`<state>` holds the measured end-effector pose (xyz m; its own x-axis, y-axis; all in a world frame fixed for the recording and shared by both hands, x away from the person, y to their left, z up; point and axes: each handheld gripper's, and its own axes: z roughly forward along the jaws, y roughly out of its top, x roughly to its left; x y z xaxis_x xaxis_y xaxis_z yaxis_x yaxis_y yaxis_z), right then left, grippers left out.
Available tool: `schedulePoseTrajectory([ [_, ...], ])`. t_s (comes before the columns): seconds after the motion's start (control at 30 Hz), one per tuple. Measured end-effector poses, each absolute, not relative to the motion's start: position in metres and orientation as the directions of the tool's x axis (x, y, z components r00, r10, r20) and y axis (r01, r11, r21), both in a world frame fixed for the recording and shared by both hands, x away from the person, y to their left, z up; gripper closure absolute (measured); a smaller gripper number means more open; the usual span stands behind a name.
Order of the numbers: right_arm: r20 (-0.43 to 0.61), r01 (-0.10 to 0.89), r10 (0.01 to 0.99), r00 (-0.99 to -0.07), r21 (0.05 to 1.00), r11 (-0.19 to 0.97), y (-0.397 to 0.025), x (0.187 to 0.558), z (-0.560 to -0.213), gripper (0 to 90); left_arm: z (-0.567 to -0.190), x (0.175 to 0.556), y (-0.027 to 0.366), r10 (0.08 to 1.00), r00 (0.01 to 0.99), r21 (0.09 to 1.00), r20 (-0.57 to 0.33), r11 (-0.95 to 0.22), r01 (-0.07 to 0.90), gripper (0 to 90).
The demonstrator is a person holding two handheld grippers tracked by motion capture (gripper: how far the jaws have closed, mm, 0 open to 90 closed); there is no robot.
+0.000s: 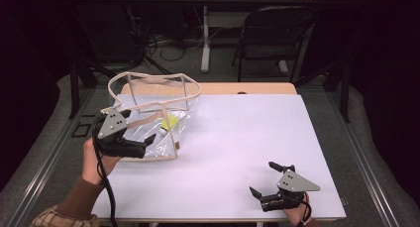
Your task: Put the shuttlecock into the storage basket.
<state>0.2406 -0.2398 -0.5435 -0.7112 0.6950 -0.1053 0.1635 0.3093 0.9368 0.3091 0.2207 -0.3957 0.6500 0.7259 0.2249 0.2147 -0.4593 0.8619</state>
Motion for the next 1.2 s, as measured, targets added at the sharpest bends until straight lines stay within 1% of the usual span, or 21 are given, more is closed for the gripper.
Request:
schedulePoseTrajectory([
  [0.2,-0.095,0.173,0.692,-0.716,0.936,0.307,-0.238,0.241,-0.544,0.0,-0.407,0.302,0.225,0.711,0.668,0.861,0.220,-0.464,0.210,0.1],
  [0.5,-0.098,0.172,0.691,-0.716,0.935,0.311,-0.238,0.241,-0.544,0.0,-0.427,0.294,0.234,0.733,0.656,0.880,0.183,-0.420,0.223,0.1],
  [0.77,-0.097,0.176,0.691,-0.716,0.933,0.313,-0.238,0.241,-0.544,0.0,-0.446,0.290,0.239,0.737,0.658,0.879,0.152,-0.405,0.251,0.0],
  [1.2,-0.096,0.178,0.691,-0.716,0.933,0.314,-0.239,0.242,-0.545,0.0,-0.474,0.281,0.243,0.744,0.658,0.892,0.114,-0.368,0.263,0.0],
])
